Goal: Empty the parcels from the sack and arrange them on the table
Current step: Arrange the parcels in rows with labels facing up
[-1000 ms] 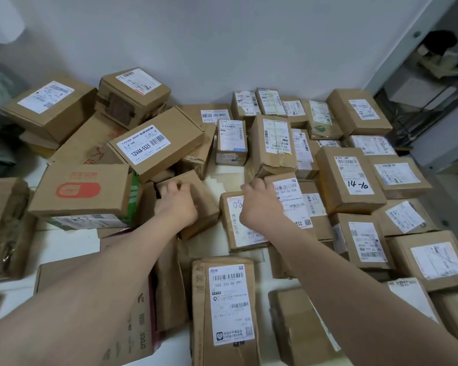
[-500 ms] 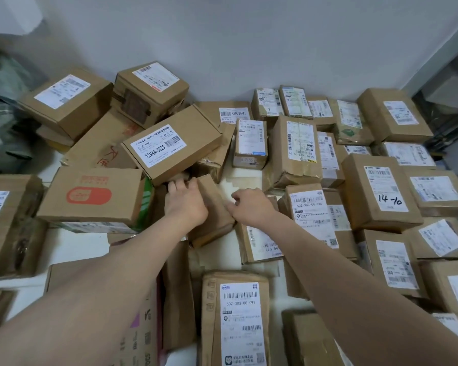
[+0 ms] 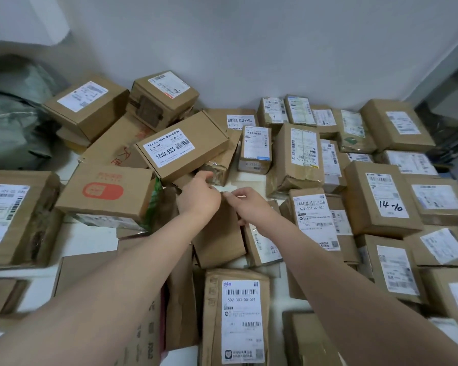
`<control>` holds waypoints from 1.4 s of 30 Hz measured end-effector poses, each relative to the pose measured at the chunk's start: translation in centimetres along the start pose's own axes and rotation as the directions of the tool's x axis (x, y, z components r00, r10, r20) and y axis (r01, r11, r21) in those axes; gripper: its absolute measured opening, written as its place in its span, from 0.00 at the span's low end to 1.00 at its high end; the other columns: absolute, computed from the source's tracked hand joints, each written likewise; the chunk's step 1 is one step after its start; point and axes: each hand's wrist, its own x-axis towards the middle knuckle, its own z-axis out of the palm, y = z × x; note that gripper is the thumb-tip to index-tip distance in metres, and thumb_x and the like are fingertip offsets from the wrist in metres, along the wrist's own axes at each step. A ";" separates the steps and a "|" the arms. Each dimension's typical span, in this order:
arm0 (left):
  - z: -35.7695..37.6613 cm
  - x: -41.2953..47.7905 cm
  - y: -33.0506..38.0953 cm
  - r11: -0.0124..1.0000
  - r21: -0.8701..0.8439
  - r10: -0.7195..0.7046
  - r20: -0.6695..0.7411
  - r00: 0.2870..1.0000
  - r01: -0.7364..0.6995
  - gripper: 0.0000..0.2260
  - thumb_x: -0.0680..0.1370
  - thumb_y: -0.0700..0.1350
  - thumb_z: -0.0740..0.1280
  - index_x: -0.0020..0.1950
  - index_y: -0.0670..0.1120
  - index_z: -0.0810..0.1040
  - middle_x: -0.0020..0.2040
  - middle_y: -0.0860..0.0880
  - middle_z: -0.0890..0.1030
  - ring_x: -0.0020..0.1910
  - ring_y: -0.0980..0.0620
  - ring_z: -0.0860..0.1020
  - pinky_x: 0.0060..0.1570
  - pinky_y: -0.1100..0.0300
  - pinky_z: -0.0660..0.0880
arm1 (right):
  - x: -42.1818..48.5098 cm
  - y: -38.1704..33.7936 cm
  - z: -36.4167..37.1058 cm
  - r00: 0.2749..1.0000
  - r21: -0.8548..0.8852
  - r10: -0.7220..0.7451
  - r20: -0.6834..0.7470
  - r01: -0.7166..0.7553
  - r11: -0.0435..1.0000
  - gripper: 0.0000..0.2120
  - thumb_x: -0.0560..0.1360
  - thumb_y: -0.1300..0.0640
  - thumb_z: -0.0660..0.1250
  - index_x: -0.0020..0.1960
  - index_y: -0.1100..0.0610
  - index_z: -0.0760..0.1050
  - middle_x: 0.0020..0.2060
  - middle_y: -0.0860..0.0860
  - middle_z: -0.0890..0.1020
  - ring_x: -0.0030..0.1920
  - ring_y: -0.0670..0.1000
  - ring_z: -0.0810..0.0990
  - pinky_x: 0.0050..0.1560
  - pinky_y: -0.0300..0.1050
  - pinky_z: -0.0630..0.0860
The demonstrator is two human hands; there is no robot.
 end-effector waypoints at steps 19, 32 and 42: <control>-4.7 -3.1 3.5 0.927 -0.270 -0.305 -0.139 0.942 0.260 0.29 0.78 0.65 0.54 0.71 0.49 0.68 0.69 0.41 0.69 0.67 0.38 0.66 0.65 0.44 0.67 | -5.9 -0.6 -3.3 0.749 -0.216 -0.659 -0.066 0.634 0.742 0.47 0.59 0.58 0.81 0.71 0.48 0.61 0.64 0.45 0.64 0.52 0.40 0.71 0.59 0.45 0.73; -2.5 -1.8 2.5 0.583 -0.685 -0.338 0.284 0.897 0.437 0.30 0.69 0.63 0.67 0.65 0.49 0.67 0.54 0.47 0.77 0.51 0.45 0.77 0.42 0.48 0.79 | -5.2 1.7 -5.7 0.884 0.094 -0.436 -0.170 0.455 0.885 0.20 0.75 0.68 0.61 0.58 0.46 0.73 0.51 0.54 0.81 0.40 0.47 0.78 0.34 0.33 0.72; -1.7 -1.4 1.4 0.807 -0.532 -0.238 0.103 0.966 0.256 0.40 0.71 0.56 0.73 0.76 0.59 0.53 0.67 0.47 0.71 0.59 0.43 0.76 0.56 0.50 0.75 | -1.7 0.5 -4.2 0.872 -0.132 -0.353 -0.340 0.327 0.936 0.13 0.78 0.61 0.63 0.61 0.51 0.74 0.53 0.44 0.81 0.51 0.47 0.80 0.53 0.47 0.80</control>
